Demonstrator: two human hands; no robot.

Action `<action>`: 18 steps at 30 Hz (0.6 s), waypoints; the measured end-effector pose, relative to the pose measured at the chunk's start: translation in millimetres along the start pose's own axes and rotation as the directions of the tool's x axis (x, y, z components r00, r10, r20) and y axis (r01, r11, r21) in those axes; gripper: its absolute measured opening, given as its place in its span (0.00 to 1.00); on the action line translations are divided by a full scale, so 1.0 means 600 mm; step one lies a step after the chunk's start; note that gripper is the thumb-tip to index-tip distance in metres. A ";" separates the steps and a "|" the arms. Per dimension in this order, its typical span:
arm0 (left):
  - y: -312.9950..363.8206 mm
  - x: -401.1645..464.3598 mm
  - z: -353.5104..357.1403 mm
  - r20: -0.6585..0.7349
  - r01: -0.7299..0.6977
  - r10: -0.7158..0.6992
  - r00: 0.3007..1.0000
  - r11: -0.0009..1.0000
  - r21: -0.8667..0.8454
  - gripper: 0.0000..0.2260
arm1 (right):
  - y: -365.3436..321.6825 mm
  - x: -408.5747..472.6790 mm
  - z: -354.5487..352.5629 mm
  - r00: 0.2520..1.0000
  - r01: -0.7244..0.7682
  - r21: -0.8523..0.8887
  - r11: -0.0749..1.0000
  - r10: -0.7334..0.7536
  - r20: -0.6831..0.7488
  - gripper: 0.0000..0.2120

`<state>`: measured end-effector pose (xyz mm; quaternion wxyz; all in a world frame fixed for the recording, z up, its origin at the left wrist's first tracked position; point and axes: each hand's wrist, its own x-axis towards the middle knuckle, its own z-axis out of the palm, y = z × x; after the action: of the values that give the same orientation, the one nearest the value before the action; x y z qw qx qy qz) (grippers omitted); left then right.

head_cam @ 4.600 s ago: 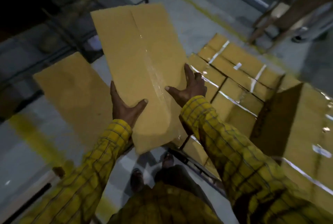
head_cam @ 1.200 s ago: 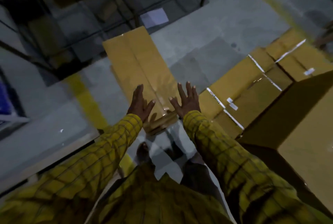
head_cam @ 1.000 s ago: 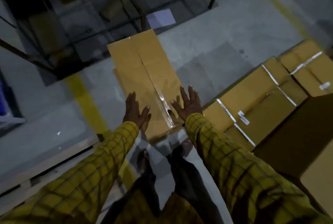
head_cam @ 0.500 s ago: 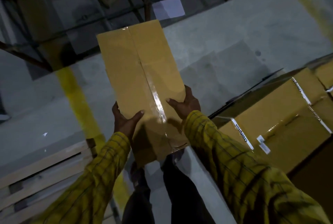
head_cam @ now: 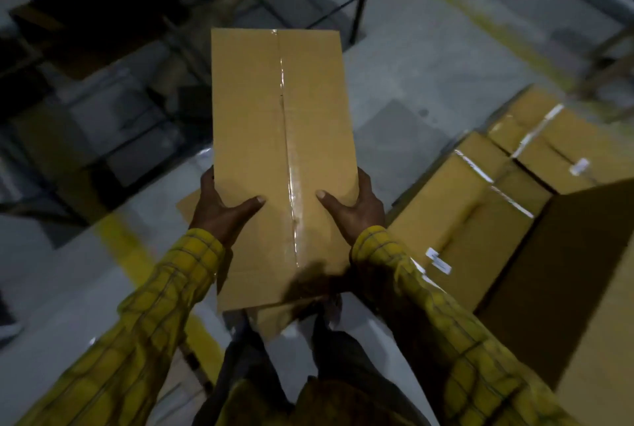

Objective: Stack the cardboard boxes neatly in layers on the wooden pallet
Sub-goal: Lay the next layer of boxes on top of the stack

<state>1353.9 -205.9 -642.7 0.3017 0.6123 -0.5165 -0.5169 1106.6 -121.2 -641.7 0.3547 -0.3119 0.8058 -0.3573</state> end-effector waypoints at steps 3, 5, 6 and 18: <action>0.061 0.012 0.046 0.156 -0.065 0.059 0.986 0.997 0.033 0.46 | -0.008 -0.031 -0.081 0.989 -0.049 0.040 0.998 0.055 -0.141 0.44; 0.102 0.015 0.093 0.267 -0.123 0.106 0.958 0.991 0.048 0.48 | -0.004 -0.058 -0.135 0.964 -0.078 0.053 0.996 0.089 -0.251 0.43; 0.122 0.014 0.121 0.319 -0.158 0.137 0.938 0.986 0.042 0.48 | 0.002 -0.072 -0.162 0.944 -0.099 0.067 0.993 0.115 -0.309 0.43; 0.185 -0.069 0.484 0.758 -0.324 0.117 0.642 0.937 0.130 0.60 | 0.166 -0.160 -0.398 0.648 -0.376 0.267 0.887 0.458 -0.609 0.48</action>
<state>1047.0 -150.8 -611.5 0.0465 0.3152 -0.7269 -0.6084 945.5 90.9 -569.5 0.1392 0.0490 0.9052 -0.3985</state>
